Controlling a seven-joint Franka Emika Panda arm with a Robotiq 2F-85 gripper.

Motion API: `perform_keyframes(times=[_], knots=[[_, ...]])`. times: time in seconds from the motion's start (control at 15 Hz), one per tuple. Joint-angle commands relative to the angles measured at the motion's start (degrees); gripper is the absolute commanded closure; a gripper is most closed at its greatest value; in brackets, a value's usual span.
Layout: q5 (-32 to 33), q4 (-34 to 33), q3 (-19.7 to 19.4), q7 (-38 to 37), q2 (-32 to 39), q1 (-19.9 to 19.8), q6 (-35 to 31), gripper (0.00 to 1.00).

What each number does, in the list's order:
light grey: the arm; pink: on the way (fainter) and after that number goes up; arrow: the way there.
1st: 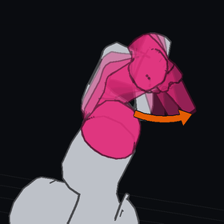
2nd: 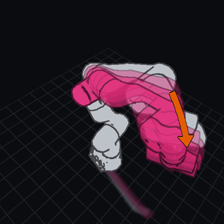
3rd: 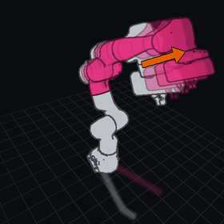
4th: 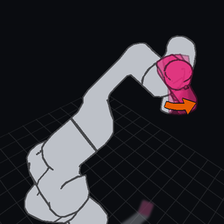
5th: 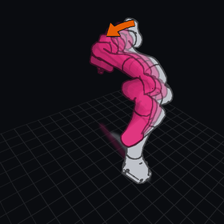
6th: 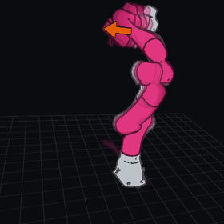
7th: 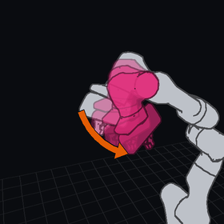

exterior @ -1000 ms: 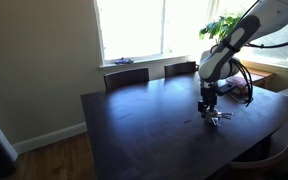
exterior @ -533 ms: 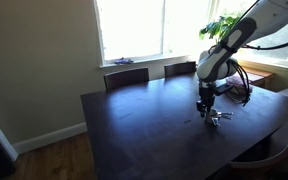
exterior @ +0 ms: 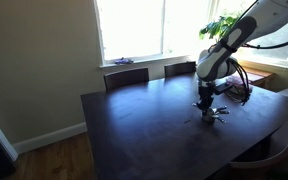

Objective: Unstack the silver measuring cups

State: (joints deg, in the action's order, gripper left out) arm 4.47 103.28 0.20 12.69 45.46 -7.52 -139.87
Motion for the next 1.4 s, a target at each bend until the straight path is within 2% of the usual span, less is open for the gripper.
perform_keyframes(times=[0.0, 0.8, 1.33], knots=[[-0.71, 3.14, 0.73, 1.89, -3.36, -0.83, 0.30, 0.94], [2.18, 7.59, -0.14, 4.00, -7.31, 0.37, -0.65, 0.93], [0.84, 7.34, 1.22, 6.93, -9.13, -0.71, 2.85, 0.96]])
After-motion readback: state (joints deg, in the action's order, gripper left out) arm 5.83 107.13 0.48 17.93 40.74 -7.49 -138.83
